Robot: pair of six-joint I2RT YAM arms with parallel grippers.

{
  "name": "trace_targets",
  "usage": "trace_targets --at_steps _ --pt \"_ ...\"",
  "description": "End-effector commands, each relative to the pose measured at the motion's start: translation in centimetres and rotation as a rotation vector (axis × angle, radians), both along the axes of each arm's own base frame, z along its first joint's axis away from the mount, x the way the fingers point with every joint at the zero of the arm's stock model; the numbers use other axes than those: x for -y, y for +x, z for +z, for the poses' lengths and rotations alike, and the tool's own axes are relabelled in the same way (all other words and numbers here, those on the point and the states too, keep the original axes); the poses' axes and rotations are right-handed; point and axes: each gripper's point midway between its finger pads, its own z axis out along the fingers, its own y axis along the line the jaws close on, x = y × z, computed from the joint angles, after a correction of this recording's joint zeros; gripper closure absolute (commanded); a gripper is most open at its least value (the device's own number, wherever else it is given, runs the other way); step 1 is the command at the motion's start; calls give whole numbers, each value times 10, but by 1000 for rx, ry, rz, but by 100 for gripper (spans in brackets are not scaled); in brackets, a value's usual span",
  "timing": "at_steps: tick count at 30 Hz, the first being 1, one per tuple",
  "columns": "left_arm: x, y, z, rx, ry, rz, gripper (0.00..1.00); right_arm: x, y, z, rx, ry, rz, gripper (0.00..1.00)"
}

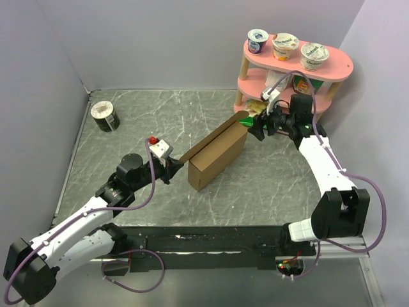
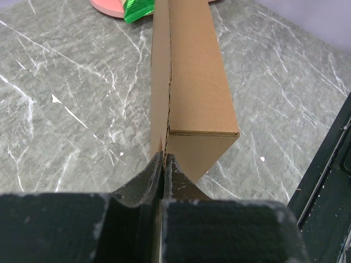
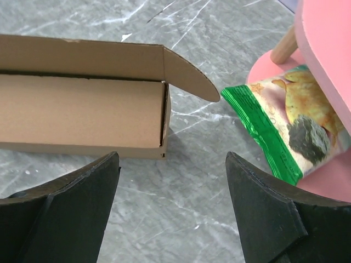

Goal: Fold the paper box

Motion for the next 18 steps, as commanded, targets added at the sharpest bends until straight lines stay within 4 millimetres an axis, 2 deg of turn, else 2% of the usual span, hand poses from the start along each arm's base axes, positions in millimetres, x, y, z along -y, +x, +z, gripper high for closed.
trace_targets --at_steps 1,10,12,14,18 --pt "5 -5 17 36 -15 -45 99 0 19 32 173 -44 66 15" --pt "3 -7 15 22 -15 -39 99 -6 51 31 189 -49 128 15" --pt "2 -6 16 24 -13 -32 99 -8 54 34 186 -53 143 15" --pt "2 -6 15 23 -12 -29 99 -11 57 27 166 -58 165 16" --pt "1 -6 15 21 -9 -24 99 -21 59 35 183 -22 220 16"
